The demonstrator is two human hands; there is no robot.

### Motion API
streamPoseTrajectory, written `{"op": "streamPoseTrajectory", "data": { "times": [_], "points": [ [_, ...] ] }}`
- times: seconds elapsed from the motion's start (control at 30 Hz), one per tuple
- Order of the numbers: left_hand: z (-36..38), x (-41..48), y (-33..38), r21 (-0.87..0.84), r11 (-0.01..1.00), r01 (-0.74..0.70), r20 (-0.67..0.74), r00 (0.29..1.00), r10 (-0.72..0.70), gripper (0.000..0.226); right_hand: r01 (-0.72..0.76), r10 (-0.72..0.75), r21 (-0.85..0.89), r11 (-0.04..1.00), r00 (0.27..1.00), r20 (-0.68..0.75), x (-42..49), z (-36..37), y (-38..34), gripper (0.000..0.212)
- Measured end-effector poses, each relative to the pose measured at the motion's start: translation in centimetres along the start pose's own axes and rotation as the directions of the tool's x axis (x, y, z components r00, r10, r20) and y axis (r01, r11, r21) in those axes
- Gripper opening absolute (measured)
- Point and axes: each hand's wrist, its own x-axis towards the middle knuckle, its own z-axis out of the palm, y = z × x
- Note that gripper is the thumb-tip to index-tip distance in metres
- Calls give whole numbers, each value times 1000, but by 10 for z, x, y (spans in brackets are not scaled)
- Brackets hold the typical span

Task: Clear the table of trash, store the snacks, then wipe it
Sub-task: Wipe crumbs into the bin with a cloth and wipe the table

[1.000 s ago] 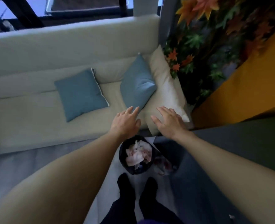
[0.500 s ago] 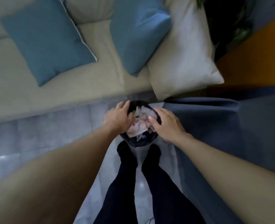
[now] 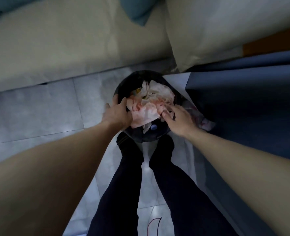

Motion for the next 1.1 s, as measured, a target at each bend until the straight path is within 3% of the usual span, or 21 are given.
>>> {"op": "streamPoseTrajectory", "data": {
  "times": [0.23,0.5,0.83,1.1],
  "points": [
    [16,21,-13,-118,993,-26,-45,999,21,72,-59,60,112,992,998,-3,23,14,13,47],
    [0,18,-18,-162,985,64,-67,995,-76,68,-56,51,83,995,997,59,18,7,7,56],
    [-40,-58,-26,-171,983,65,-221,970,-103,57,16,-20,57,998,997,76,-43,-12,-27,66],
    [-101,-148,-18,-150,988,38,-387,917,-94,36,120,-120,11,993,992,-38,-104,-68,-78,66]
  ]
}}
